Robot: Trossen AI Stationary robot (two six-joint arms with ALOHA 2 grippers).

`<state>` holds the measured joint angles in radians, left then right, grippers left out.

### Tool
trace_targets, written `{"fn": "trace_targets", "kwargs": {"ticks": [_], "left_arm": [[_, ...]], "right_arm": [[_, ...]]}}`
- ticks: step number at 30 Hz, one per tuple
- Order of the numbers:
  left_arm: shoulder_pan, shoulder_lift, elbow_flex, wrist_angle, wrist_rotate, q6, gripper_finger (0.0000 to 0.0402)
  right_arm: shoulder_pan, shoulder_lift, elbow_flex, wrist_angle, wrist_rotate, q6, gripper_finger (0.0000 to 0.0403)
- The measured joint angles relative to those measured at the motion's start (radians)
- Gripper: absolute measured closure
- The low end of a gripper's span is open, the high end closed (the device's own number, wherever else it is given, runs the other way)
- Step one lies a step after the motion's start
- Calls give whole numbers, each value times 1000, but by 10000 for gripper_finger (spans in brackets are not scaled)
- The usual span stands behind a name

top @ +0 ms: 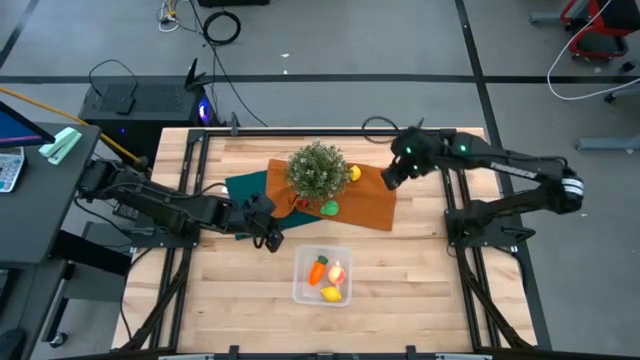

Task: Pick and placing Produce into tupperware
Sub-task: Put the lemon into the transparent bin

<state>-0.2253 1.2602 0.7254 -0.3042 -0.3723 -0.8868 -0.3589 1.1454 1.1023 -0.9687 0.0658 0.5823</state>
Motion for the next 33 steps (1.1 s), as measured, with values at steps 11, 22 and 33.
{"fn": "trace_targets", "kwargs": {"ticks": [11,22,33], "left_arm": [[0,0,0,-1,0,-123,276],[0,0,0,0,0,-189,277],[0,0,0,0,3,-204,281]], "right_arm": [[-129,99,-223,464,-233,-105,256],[-129,-65,-612,896,-295,38,260],[-128,-61,-668,961,-89,-218,269]]}}
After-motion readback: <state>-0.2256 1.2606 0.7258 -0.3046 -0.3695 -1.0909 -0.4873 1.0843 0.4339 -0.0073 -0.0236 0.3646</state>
